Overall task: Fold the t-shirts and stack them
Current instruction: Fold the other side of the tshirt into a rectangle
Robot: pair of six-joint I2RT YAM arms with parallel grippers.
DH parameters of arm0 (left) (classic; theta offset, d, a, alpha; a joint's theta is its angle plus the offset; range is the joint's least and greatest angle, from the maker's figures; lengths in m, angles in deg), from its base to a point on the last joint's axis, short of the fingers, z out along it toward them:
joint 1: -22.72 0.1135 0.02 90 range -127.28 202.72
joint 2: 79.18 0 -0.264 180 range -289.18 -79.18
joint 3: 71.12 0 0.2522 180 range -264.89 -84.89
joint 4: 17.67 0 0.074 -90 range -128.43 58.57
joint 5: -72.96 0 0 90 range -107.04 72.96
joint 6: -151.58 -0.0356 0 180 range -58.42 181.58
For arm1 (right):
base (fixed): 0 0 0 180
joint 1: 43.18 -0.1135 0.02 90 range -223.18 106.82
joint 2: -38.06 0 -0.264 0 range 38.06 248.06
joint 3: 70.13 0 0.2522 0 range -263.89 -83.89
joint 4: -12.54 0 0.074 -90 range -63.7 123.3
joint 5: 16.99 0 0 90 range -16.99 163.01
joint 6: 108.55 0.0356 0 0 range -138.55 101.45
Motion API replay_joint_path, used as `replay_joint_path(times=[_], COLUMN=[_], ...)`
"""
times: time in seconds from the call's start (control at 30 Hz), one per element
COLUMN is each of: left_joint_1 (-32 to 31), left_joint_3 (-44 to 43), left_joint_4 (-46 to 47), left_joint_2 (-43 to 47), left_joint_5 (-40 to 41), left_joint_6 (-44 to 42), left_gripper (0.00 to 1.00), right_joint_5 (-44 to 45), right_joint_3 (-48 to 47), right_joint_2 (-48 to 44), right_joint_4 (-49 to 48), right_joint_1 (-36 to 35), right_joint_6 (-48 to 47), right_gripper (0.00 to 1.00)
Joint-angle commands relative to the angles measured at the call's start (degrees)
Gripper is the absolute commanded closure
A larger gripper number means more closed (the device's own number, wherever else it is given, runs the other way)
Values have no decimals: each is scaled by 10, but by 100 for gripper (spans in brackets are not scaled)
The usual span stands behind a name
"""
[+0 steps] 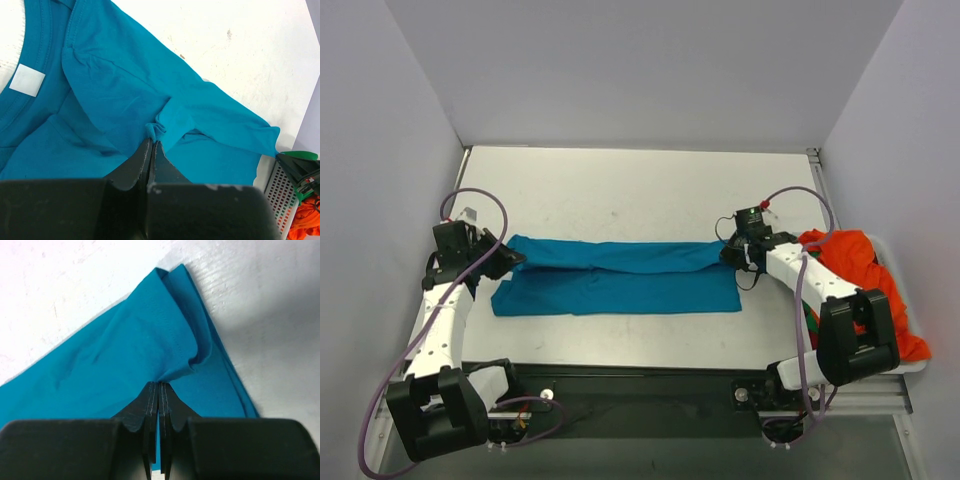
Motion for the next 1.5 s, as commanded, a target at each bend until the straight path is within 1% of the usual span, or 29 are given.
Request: replay_joint_path(times=[0.0,0.33,0.5,0.63,0.67,0.7,0.77,0.8,0.83,0.87,0.93,0.97,1.0,1.1,1.2,1.27,1.3,1.33,1.37,1.4,1.43,1.47], left_joint_1=[3,4,3,3,4,3,4,5,6,7,9,8,8,8,4,-14,-30,-46,-88,-110,-127,-158], left_joint_3=[-12,-7,6,39,49,63,79,85,92,101,108,105,101,74,46,36,27,23,19,14,7,9], left_joint_4=[30,19,10,-2,-2,-4,-8,-15,-19,-23,-37,-44,-57,-69,-67,-60,-53,-47,-43,-42,-44,-43], left_joint_2=[-1,1,-1,8,11,16,22,25,36,45,76,89,100,131,130,126,121,117,111,94,86,79], left_joint_5=[-8,-1,2,4,4,5,12,14,18,20,36,44,53,81,92,101,118,126,134,146,170,181], left_joint_6=[1,-6,-4,7,17,21,36,42,49,62,77,79,81,79,84,93,97,107,112,116,128,133], left_gripper=[100,100,100,100,94,91,86,74,70,68,58,53,45,40,40,47,51,59,61,65,70,78], right_joint_5=[26,48,51,42,39,39,31,31,31,31,31,31,30,37,44,57,61,58,57,59,64,64], right_joint_3=[21,65,69,69,70,71,69,67,66,63,54,50,41,15,-56,-86,-99,-121,-129,-135,-146,-152], right_joint_2=[-20,-13,-16,-24,-28,-33,-48,-53,-63,-68,-79,-81,-84,-74,-32,10,24,49,61,71,91,101], right_joint_4=[23,15,14,13,14,14,16,20,22,29,42,44,46,57,71,84,87,90,91,92,91,92], right_joint_1=[-14,-20,-20,-22,-21,-22,-21,-22,-23,-24,-27,-31,-36,-55,-80,-93,-103,-106,-110,-113,-118,-118], right_joint_6=[2,-5,-9,-16,-17,-16,-22,-23,-25,-28,-38,-41,-51,-70,-103,-132,-140,-155,-161,-167,-169,-176], right_gripper=[100,100,100,87,84,79,74,70,69,68,67,67,66,66,66,66,66,66,66,66,66,66])
